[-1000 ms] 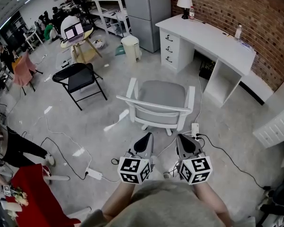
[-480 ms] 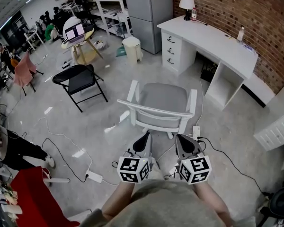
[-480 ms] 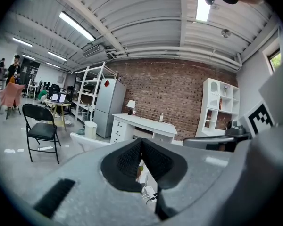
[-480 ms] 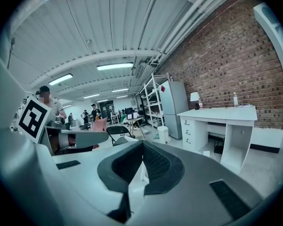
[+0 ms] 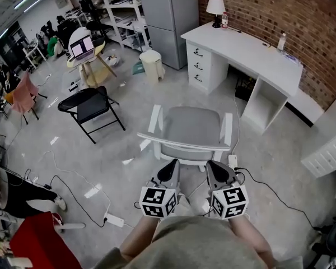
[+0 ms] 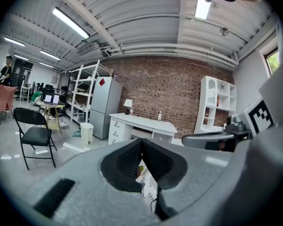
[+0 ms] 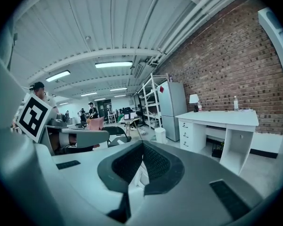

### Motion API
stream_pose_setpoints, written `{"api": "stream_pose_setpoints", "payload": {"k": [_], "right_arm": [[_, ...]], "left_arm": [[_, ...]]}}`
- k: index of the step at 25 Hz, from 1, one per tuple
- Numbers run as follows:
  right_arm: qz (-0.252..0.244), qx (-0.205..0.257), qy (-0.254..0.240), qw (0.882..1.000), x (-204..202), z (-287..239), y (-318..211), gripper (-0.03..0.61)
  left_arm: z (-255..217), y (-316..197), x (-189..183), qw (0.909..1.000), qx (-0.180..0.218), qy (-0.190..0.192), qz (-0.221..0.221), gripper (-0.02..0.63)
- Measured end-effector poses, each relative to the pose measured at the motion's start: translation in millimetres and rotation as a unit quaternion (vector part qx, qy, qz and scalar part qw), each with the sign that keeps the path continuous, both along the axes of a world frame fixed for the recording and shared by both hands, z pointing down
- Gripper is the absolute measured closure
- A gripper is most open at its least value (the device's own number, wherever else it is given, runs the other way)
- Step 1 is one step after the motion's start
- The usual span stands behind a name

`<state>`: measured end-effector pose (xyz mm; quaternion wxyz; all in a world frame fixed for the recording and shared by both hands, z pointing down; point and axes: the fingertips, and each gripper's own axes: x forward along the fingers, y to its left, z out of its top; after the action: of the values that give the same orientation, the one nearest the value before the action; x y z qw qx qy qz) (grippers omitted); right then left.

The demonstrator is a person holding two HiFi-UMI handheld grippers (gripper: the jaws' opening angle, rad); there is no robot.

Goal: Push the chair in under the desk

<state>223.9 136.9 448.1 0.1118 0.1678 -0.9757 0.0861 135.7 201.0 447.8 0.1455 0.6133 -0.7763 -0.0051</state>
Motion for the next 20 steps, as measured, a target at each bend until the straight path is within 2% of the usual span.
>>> {"api": "stream_pose_setpoints", "payload": {"k": [10,20], "right_arm": [[0.001,0.011,0.026,1.000,-31.6,10.7,-18.5,0.571],[-0.024,0.027,0.069,0.997,-53.7,28.0,-27.0,0.569]], "left_arm": [[10.4,-24.3,-27.1,0.9990,-0.017,-0.007,0.040,0.604],[23.3,-41.1,-48.0,0.9970,-0.042,-0.024,0.061,0.603]]}}
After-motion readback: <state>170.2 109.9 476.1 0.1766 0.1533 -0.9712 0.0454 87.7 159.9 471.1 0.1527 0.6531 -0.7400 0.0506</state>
